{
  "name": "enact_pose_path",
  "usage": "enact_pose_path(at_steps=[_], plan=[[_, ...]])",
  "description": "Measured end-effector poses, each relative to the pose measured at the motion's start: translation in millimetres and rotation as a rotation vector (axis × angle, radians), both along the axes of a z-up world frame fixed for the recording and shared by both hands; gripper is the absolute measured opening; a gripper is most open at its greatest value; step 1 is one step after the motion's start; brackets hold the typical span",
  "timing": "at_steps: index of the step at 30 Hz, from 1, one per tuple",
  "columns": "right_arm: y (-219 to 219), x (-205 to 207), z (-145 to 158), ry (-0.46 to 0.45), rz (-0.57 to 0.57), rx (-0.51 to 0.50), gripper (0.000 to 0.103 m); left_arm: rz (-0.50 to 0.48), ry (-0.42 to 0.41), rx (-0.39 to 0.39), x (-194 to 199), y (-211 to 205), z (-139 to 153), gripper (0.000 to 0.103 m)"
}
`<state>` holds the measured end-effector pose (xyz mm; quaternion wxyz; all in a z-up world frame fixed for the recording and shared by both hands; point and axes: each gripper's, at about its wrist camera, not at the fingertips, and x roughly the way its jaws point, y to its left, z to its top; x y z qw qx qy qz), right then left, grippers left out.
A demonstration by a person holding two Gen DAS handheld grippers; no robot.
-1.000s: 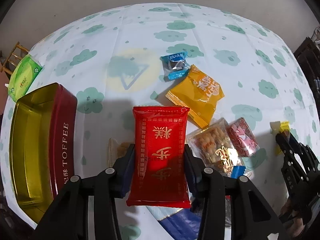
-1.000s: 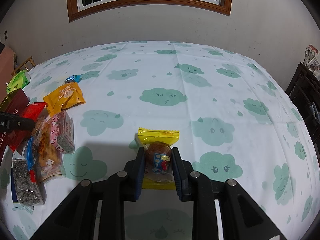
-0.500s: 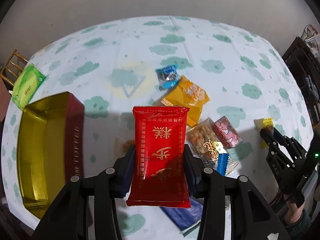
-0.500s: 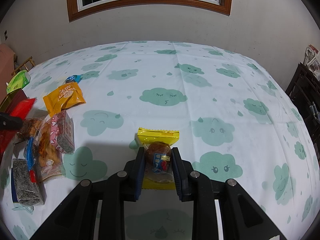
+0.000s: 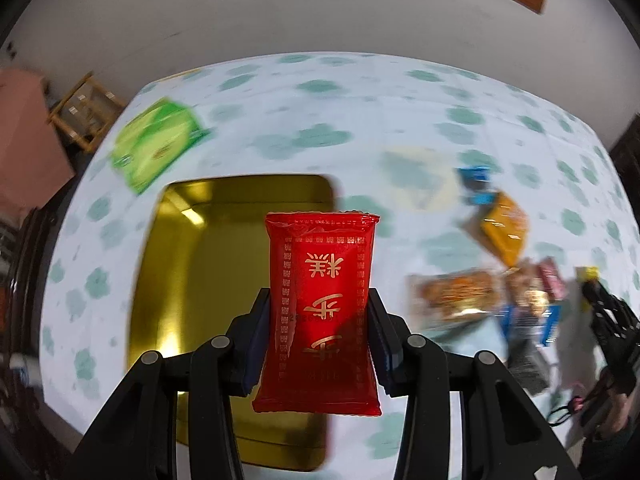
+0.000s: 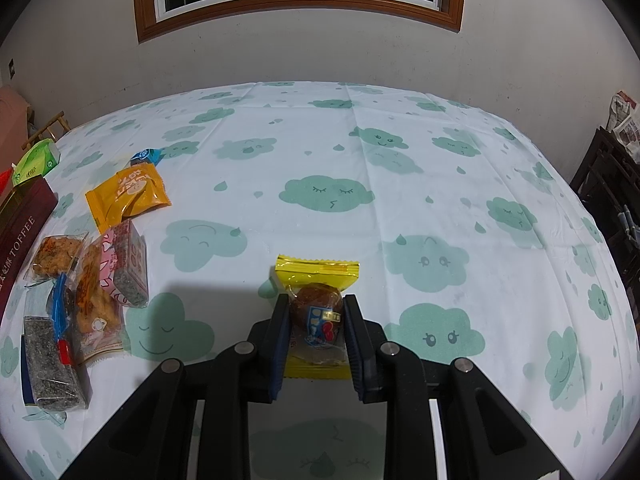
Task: Organize snacks
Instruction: 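Carry the red packet into the gold tin with the left gripper and release it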
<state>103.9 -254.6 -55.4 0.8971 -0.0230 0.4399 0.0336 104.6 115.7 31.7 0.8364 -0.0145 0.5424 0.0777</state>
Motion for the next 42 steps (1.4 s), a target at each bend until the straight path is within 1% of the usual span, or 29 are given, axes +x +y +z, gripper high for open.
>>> enact_pose_path(at_steps=[5,11,20,30,42], plan=[[0.0,0.0,-0.1,0.000,0.000,-0.001,0.026,0.063,0.017,0.014,-11.3,42.8,-12.4,0.040],[0.0,-0.1,0.0,0.000,0.000,-0.001,0.026,0.070,0.047,0.037,-23.2,70.1,-30.5,0.040],[-0.7,-0.2,-0.2,-0.001,0.001,-0.001,0.026,0.069,0.093,0.044,-33.2,85.9,-53.9,0.040],[-0.4,-0.3,-0.2,-0.001,0.001,-0.001,0.026,0.067,0.118,0.062,-39.6,93.9,-64.9,0.040],[-0.7,-0.4,-0.3,-0.001,0.002,-0.004,0.026,0.065,0.136,0.044,-44.0,97.4,-74.4,0.041]])
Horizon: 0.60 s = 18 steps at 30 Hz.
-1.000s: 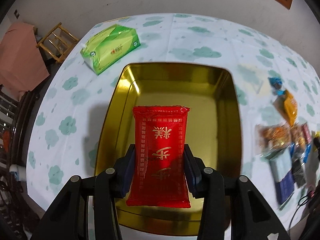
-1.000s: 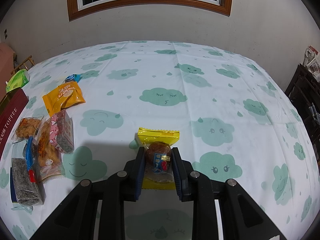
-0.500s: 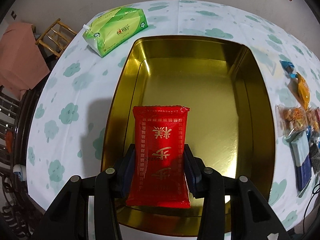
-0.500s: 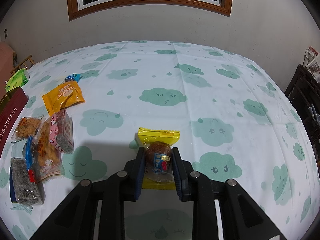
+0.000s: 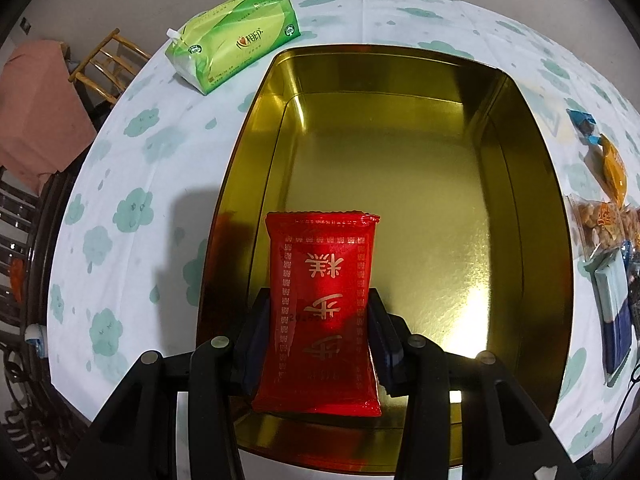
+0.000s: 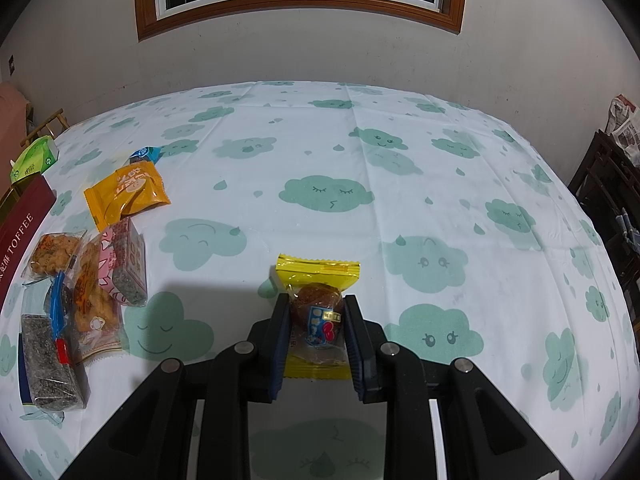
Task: Organize snacks
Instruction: 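Carry the red packet into the gold tin with the left gripper and release it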
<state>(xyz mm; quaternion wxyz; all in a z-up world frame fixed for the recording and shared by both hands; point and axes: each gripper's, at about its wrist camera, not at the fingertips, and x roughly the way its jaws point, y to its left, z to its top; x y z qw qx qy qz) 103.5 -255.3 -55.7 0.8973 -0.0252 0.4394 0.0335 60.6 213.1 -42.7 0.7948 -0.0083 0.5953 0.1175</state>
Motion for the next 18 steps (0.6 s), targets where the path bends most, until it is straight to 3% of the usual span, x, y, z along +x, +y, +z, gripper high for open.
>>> enact_pose_path(at_steps=[18], plan=[[0.4,-0.1,0.4,-0.001,0.001,-0.001,0.026,-0.031,-0.054,0.031,-3.5,-5.3,7.9,0.048]])
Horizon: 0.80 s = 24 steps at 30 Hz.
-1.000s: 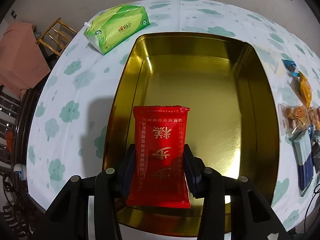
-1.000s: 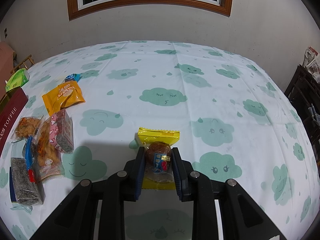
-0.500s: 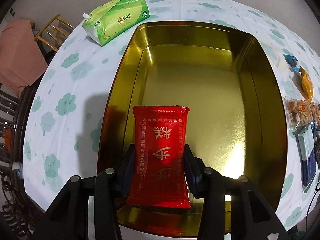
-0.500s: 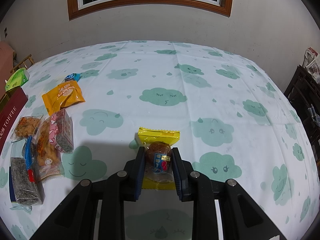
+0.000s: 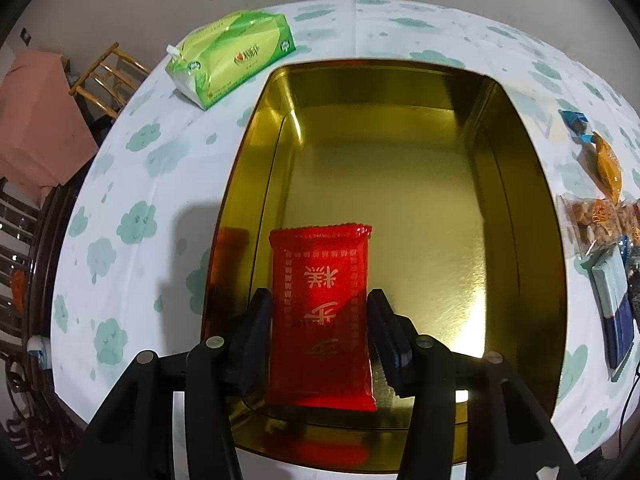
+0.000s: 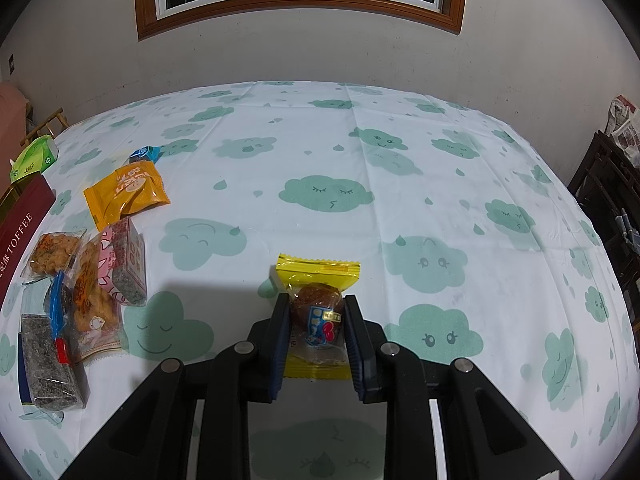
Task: Organize snacks
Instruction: 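Carry the red packet into the gold tin with the left gripper and release it, then withdraw the left gripper while the right gripper carries the yellow bag toward the tin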
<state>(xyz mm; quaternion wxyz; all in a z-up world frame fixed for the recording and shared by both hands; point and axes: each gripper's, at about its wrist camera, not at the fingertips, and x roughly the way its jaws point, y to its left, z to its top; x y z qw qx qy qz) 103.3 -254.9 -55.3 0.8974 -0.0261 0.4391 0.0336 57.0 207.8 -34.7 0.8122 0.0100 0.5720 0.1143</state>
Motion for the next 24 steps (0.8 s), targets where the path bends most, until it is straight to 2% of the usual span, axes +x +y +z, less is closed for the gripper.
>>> enact_pose_path(at_steps=[7,14,24], plan=[[0.2,-0.2,-0.2,0.000,0.000,0.000,0.026,-0.019,-0.068,0.071,-5.6,-7.9,16.9,0.051],[2.4,4.2,2.8,0.039,0.015,-0.040,0.026,-0.054,-0.122,0.112,-13.3,-21.6,29.6,0.060],[0.6,14.2,4.6,0.124,0.001,-0.019,0.026,-0.073,-0.155,0.091,-17.7,-33.2,36.4,0.063]])
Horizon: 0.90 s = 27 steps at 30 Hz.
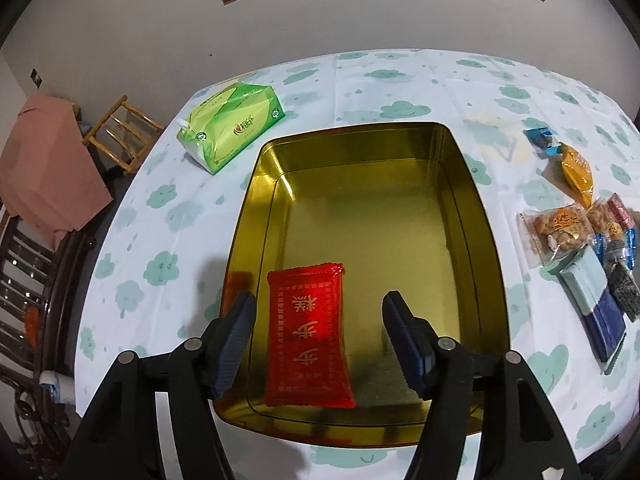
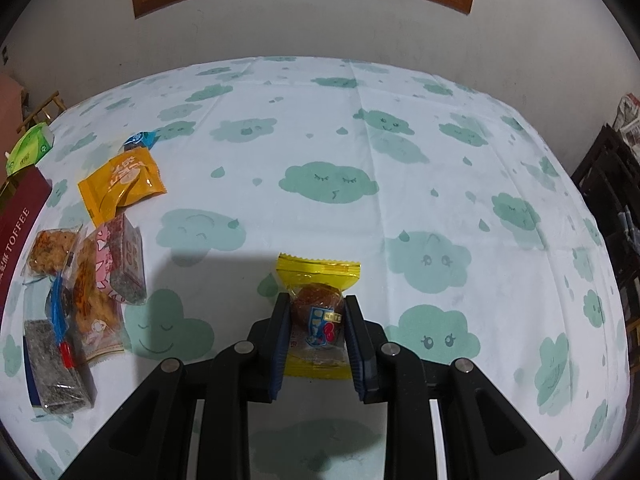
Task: Organize snacks
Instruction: 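Withdraw the left gripper while the right gripper carries the yellow bag toward the tin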
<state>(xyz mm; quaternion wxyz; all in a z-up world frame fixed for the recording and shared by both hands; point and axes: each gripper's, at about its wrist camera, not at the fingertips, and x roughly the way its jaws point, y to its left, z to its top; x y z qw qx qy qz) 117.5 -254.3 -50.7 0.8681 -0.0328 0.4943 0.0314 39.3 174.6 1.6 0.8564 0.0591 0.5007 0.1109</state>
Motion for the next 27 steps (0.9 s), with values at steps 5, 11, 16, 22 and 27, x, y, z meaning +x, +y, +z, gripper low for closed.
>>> enact_pose_path(at_steps=[5,11,16,22,27], plan=[[2.4,0.7,0.2,0.003,-0.036,-0.007,0.025,0.003,-0.009,-0.017,-3.1,-1.3,0.3,0.064],[2.3,0.1,1.4,0.006,-0.085,0.008,0.024,0.025,-0.040,-0.099,-8.8,1.9,2.3,0.071],[5.1,-5.3,12.7,-0.021,-0.110,0.019,0.024,0.039,-0.063,-0.146,-12.4,3.4,2.8,0.075],[21.5,-9.4,48.9,-0.057,-0.103,0.081,0.024,0.077,-0.098,-0.204,-18.7,16.0,7.9,0.075],[68.9,-15.5,73.5,-0.088,-0.017,0.130,0.024,0.118,-0.115,-0.211,-29.9,33.1,14.2,0.075]])
